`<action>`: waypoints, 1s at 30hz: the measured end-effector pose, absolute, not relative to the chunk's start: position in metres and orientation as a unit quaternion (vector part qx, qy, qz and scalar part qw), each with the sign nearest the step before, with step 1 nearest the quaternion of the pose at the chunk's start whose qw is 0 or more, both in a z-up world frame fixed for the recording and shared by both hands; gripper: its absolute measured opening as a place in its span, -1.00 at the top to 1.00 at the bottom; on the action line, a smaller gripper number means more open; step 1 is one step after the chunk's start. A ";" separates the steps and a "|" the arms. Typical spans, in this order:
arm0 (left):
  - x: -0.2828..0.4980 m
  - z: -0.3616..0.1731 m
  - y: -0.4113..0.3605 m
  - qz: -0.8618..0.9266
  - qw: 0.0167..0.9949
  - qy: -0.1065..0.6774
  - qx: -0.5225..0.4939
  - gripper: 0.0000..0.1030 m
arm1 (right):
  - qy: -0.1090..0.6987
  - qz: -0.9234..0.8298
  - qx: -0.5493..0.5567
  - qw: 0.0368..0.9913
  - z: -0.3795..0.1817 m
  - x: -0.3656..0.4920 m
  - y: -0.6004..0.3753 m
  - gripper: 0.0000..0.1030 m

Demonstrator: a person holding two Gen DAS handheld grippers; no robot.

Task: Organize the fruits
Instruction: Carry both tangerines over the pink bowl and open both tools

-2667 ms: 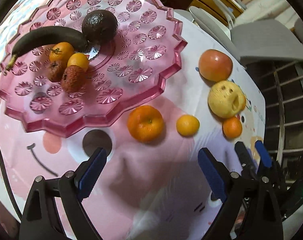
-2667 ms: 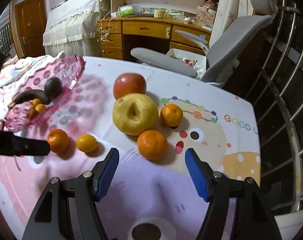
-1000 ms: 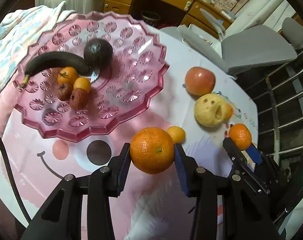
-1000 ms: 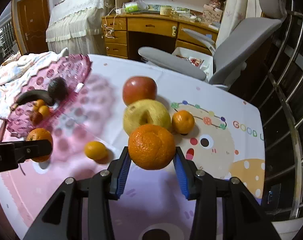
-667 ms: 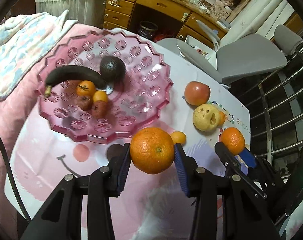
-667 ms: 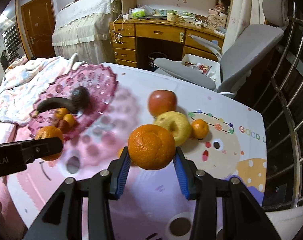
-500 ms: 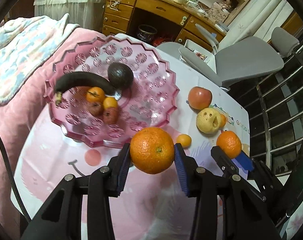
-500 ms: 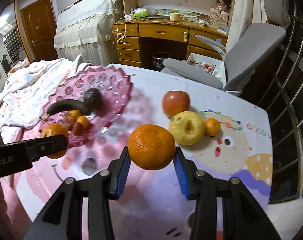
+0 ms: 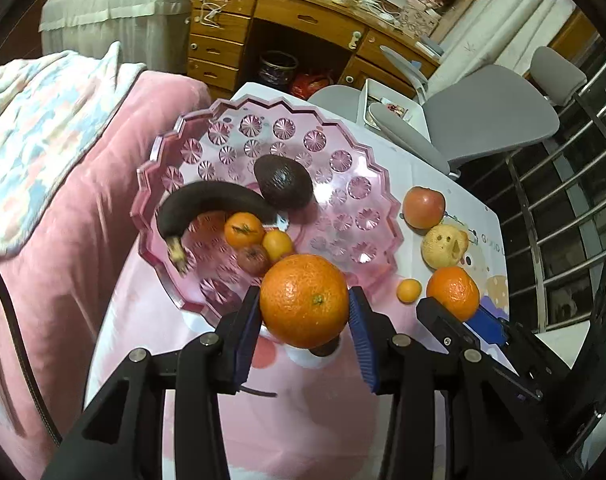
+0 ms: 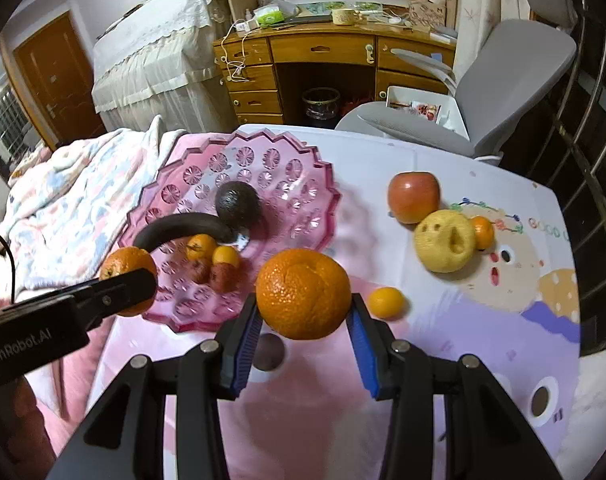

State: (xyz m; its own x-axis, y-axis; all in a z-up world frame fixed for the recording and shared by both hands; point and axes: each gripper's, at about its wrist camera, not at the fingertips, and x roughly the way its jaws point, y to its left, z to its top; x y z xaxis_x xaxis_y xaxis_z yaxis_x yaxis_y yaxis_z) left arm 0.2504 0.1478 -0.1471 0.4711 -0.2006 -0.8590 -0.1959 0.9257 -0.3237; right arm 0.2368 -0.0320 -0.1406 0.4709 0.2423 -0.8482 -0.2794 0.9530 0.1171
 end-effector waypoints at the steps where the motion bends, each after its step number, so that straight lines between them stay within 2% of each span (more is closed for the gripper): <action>1: 0.253 -0.148 0.152 -0.007 0.835 0.516 -0.190 0.20 | 0.493 0.149 -0.014 0.857 -0.141 0.238 -0.028 0.16; 17: 0.276 -0.173 0.188 -0.080 0.816 0.550 -0.159 0.19 | 0.521 0.089 0.042 0.848 -0.161 0.254 0.014 0.14; 20: 0.278 -0.175 0.192 -0.093 0.815 0.550 -0.157 0.02 | 0.529 0.076 0.060 0.843 -0.165 0.254 0.014 0.06; 22: 0.278 -0.172 0.194 -0.100 0.820 0.542 -0.154 -0.19 | 0.522 0.067 0.071 0.848 -0.163 0.251 0.013 -0.06; 29: 0.274 -0.173 0.199 -0.114 0.817 0.545 -0.150 -0.27 | 0.522 0.036 0.100 0.846 -0.162 0.240 0.004 -0.13; 30: 0.273 -0.174 0.199 -0.114 0.816 0.546 -0.149 -0.33 | 0.523 0.034 0.104 0.845 -0.162 0.239 0.003 -0.13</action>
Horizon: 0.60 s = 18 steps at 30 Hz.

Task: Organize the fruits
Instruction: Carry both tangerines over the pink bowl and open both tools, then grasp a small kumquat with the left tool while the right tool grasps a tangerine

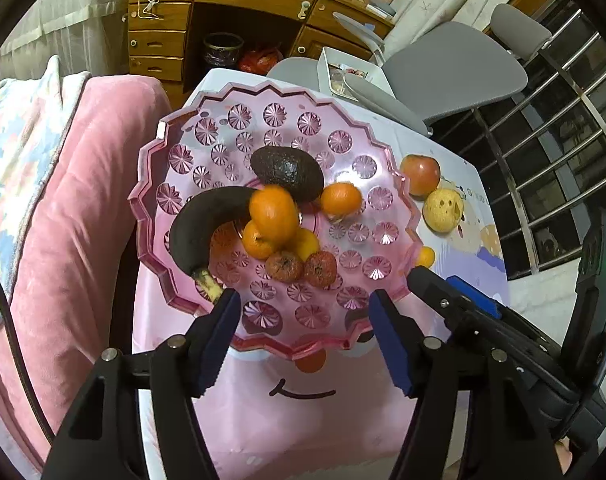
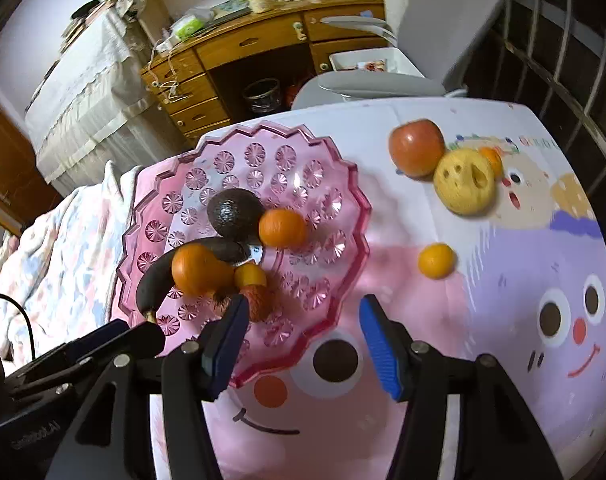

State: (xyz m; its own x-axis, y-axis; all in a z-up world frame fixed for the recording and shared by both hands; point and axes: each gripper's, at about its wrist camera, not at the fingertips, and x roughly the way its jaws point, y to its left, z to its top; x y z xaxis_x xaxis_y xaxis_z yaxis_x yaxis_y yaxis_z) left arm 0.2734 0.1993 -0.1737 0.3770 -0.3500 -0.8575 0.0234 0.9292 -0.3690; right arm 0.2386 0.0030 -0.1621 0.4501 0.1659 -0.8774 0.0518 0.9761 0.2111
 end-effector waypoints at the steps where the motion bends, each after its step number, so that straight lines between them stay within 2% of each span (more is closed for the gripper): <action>1: 0.272 -0.174 0.200 -0.114 0.815 0.547 -0.151 -0.38 | 0.525 0.030 0.107 0.844 -0.163 0.236 0.001 -0.13; 8: 0.254 -0.178 0.193 -0.129 0.805 0.559 -0.147 -0.43 | 0.547 0.002 0.125 0.828 -0.165 0.207 -0.024 -0.13; 12: 0.244 -0.177 0.179 -0.145 0.800 0.567 -0.132 -0.44 | 0.559 -0.023 0.155 0.814 -0.168 0.186 -0.051 -0.27; 18: 0.231 -0.162 0.150 -0.161 0.806 0.559 -0.105 -0.57 | 0.576 -0.053 0.205 0.789 -0.174 0.163 -0.096 -0.31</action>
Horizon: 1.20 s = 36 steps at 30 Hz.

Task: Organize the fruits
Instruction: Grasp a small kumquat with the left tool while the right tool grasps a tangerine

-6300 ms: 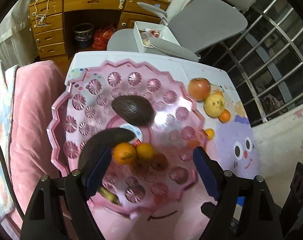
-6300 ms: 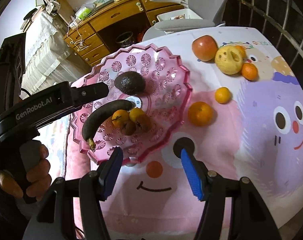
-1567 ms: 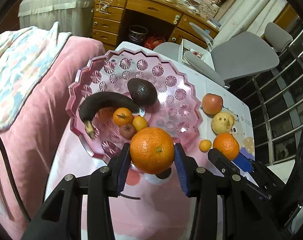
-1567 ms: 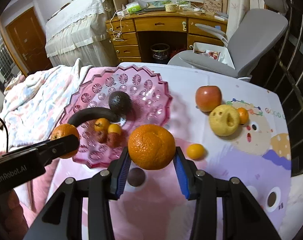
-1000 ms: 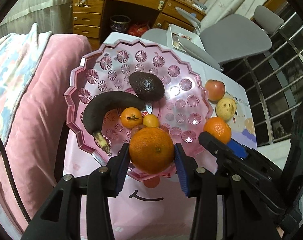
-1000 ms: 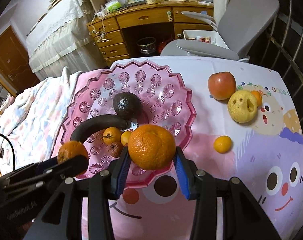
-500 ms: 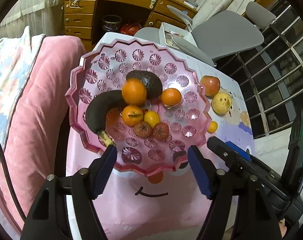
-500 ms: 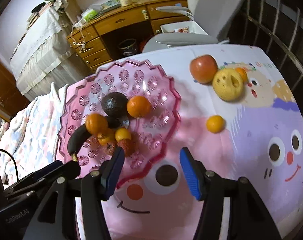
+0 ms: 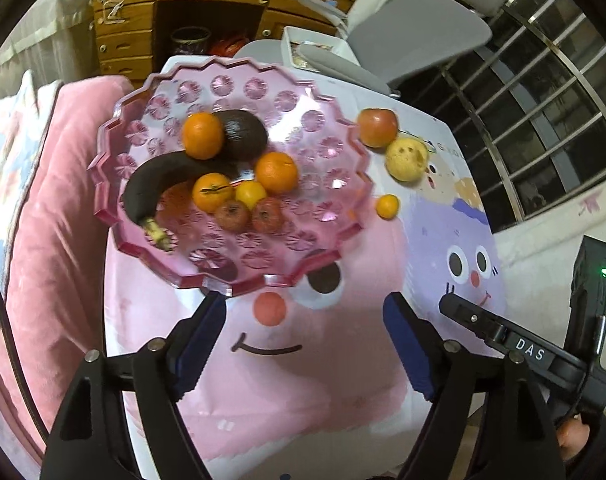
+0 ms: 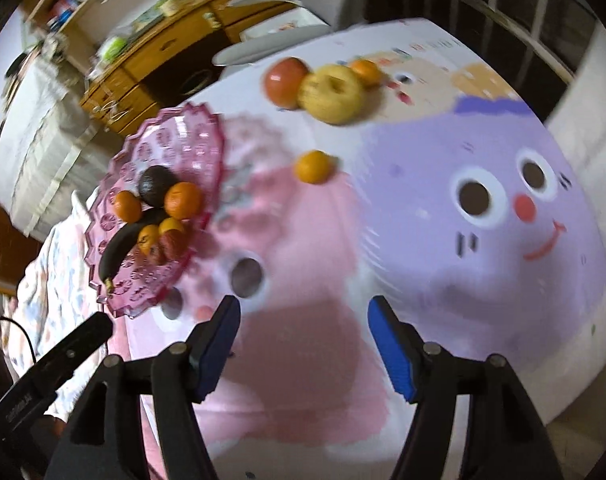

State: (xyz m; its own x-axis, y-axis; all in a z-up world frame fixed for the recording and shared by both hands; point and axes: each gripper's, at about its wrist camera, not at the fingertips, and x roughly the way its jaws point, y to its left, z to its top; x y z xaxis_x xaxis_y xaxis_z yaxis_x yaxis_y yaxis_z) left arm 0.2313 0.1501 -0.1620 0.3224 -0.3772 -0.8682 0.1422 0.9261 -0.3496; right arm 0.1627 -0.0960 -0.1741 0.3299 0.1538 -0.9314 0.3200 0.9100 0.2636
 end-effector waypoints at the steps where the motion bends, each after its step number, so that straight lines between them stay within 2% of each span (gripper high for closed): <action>1: 0.230 -0.160 0.146 -0.161 0.807 0.559 -0.102 -0.58 | 0.580 -0.055 0.212 0.785 -0.175 0.160 -0.103 -0.31; 8: 0.220 -0.151 0.107 -0.145 0.810 0.561 -0.088 -0.67 | 0.604 -0.036 0.250 0.756 -0.173 0.161 -0.156 -0.31; 17: 0.221 -0.147 0.048 -0.105 0.812 0.568 -0.082 -0.73 | 0.638 0.007 0.277 0.718 -0.163 0.197 -0.223 -0.43; 36: 0.287 -0.172 -0.024 -0.035 0.792 0.605 -0.069 -0.74 | 0.652 0.033 0.340 0.677 -0.181 0.351 -0.296 -0.43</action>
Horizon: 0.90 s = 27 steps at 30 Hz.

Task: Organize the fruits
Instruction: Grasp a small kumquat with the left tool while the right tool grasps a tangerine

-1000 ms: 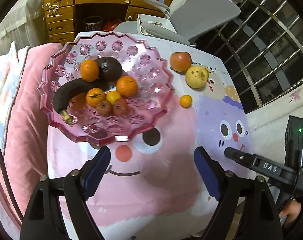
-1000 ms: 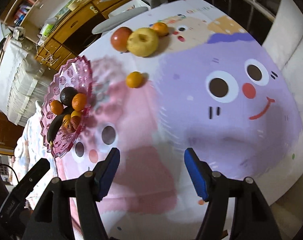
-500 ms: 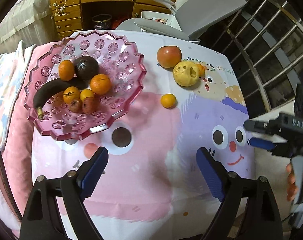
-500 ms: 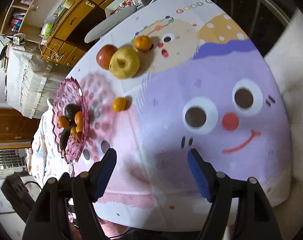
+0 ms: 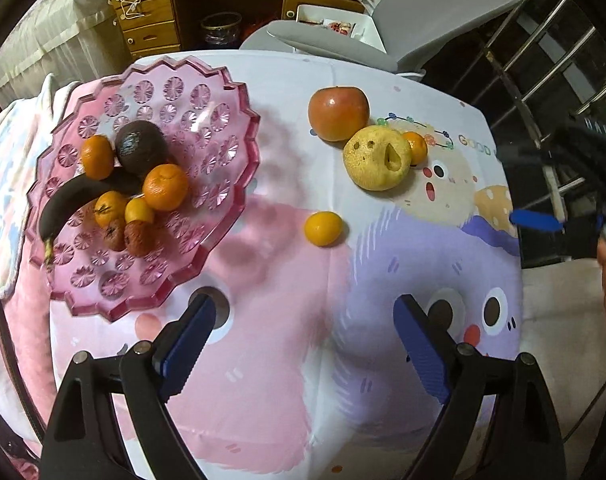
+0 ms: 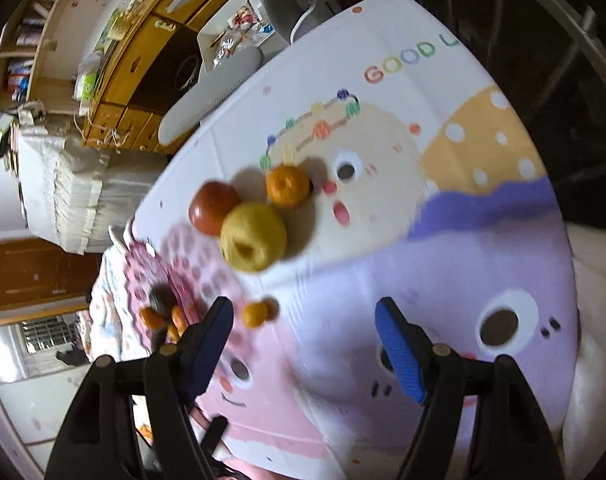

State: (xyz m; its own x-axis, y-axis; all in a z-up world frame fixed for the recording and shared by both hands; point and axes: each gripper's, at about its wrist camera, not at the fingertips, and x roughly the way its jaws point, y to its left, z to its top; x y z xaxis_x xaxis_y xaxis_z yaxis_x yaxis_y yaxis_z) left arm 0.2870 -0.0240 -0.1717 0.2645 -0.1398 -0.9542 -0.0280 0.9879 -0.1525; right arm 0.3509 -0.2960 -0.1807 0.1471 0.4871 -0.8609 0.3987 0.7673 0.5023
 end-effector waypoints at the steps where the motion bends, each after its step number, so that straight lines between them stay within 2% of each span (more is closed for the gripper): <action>1: 0.291 -0.175 -0.026 -0.035 0.791 0.607 -0.068 -0.74 | 0.654 0.029 0.343 0.674 -0.185 0.358 -0.297 -0.43; 12: 0.323 -0.217 -0.039 -0.034 0.789 0.609 -0.076 -0.74 | 0.680 0.012 0.334 0.653 -0.237 0.416 -0.286 -0.43; 17: 0.333 -0.231 -0.043 -0.036 0.791 0.605 -0.083 -0.74 | 0.691 0.011 0.312 0.652 -0.253 0.434 -0.274 -0.20; 23: 0.344 -0.241 -0.050 -0.034 0.796 0.600 -0.075 -0.63 | 0.701 0.018 0.295 0.649 -0.264 0.446 -0.262 -0.03; 27: 0.351 -0.246 -0.055 -0.035 0.796 0.600 -0.066 -0.42 | 0.703 0.025 0.276 0.655 -0.264 0.454 -0.252 -0.02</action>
